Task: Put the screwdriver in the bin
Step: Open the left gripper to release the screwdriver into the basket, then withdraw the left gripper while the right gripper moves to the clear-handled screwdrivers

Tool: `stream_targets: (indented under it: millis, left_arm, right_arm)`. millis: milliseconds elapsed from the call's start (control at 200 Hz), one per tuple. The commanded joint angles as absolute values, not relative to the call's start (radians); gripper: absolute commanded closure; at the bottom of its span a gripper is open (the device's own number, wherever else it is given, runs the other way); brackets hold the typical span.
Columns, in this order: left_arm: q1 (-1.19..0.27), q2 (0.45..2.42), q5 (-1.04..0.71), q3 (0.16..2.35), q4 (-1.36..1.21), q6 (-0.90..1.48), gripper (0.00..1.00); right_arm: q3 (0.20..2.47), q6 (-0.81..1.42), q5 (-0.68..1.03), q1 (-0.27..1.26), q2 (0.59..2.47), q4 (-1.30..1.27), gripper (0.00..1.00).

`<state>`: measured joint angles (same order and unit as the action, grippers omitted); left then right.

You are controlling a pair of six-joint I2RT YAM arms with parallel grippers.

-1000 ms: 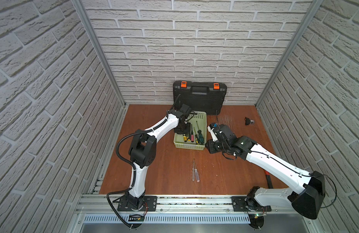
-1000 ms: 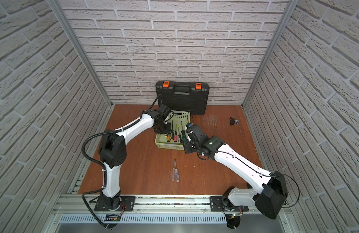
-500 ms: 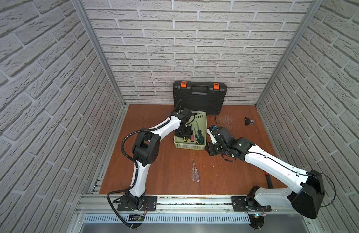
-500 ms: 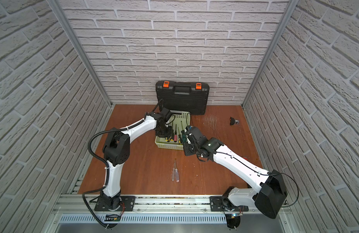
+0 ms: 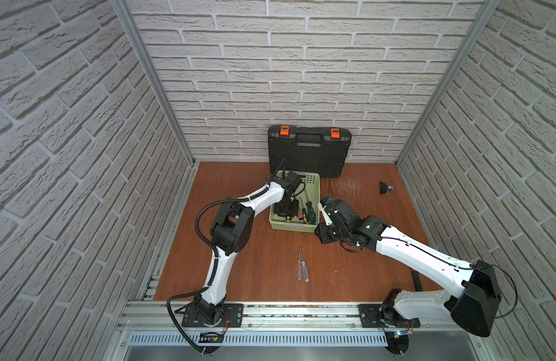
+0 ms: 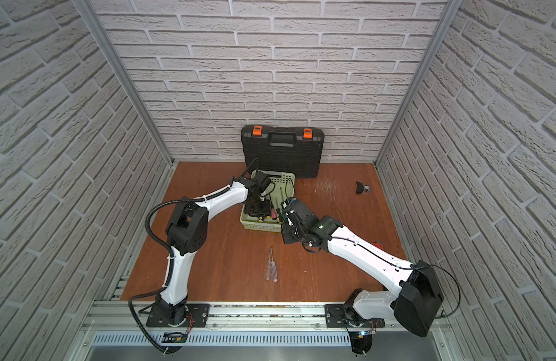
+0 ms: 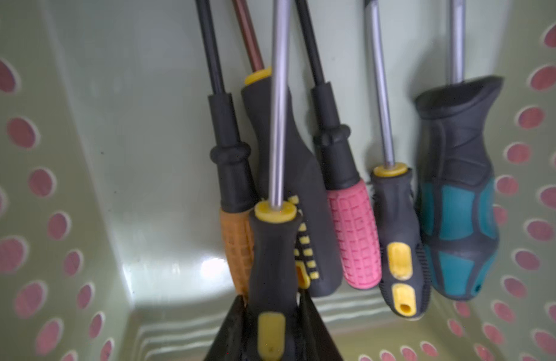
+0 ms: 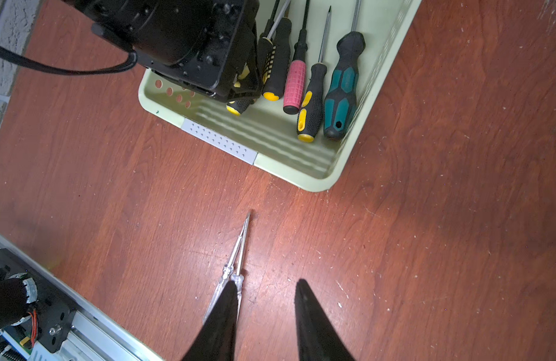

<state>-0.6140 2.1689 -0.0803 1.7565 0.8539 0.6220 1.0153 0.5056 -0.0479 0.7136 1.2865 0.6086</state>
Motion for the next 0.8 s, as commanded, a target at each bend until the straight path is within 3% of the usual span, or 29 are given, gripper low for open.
stream_targets:
  millis: [0,100,485,795]
  left_arm:
    - [-0.620,2.164,-0.074,1.772,0.853,0.625,0.70]
    - [-0.622,2.126,-0.063,1.766,0.851,0.629,0.60]
    - [-0.608,1.841,-0.081,1.629,0.756,0.655,0.56]
    - [-0.604,1.563,-0.059,1.394,0.724,0.665,0.55]
  right_arm:
    - [1.012,0.514,-0.051,0.723,1.285,0.580,0.67]
    - [1.017,0.515,-0.054,0.727,1.283,0.581,0.67]
    - [1.077,0.542,-0.151,0.831,1.286,0.683,0.66]
    - [0.977,0.709,-0.170,0.979,1.318,0.727,0.64]
